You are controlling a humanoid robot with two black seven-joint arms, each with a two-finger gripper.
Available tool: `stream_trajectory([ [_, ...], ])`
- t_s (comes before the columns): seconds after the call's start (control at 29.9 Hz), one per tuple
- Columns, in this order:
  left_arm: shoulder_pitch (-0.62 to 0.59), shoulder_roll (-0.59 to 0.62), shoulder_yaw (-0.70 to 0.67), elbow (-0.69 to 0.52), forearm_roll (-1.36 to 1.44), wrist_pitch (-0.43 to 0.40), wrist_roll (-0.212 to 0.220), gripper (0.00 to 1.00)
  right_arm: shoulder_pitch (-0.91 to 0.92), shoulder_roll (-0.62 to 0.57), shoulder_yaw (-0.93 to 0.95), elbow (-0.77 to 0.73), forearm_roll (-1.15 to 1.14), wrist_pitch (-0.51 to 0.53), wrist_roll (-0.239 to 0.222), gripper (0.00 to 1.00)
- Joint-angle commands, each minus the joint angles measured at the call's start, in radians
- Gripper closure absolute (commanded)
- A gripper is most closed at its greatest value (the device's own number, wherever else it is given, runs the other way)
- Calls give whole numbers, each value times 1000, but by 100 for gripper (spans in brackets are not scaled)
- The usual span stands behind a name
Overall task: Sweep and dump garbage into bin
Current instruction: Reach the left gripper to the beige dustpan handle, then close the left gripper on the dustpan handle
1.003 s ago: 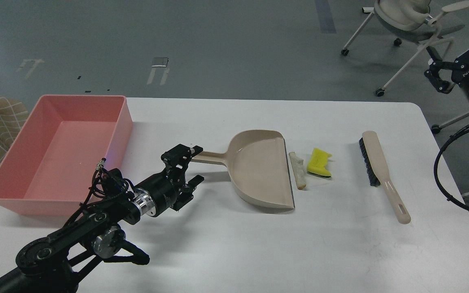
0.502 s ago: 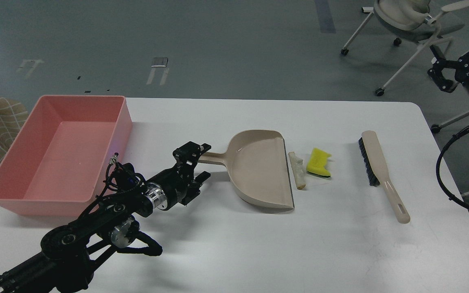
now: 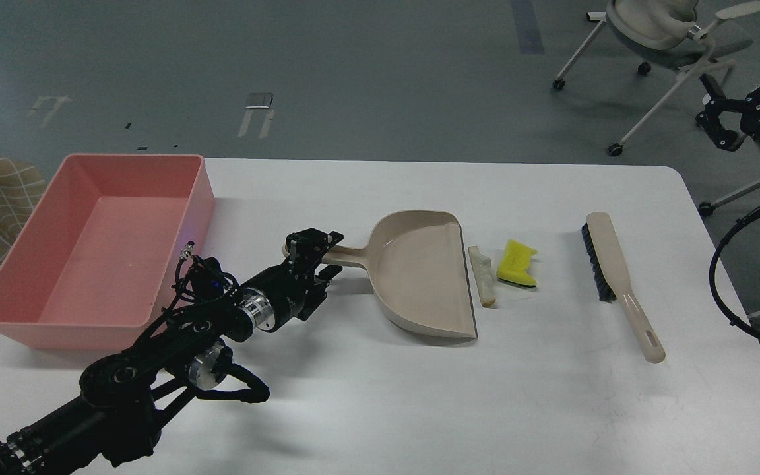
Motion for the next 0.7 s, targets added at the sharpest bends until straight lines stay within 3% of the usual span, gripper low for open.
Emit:
stream_trajectory([
  [0.0, 0, 2, 0, 0, 1, 0, -14, 49, 0, 0, 0, 0, 0, 0, 1, 0],
  [0.07, 0, 2, 0, 0, 1, 0, -14, 55, 0, 0, 0, 0, 0, 0, 1, 0],
  [0.2, -2, 2, 0, -3, 1, 0, -25, 59, -1, 0, 0, -1, 0, 0, 1, 0],
  [0.67, 6, 2, 1, -23, 8, -3, -25, 57, -3, 0, 0, -3, 0, 0, 1, 0],
])
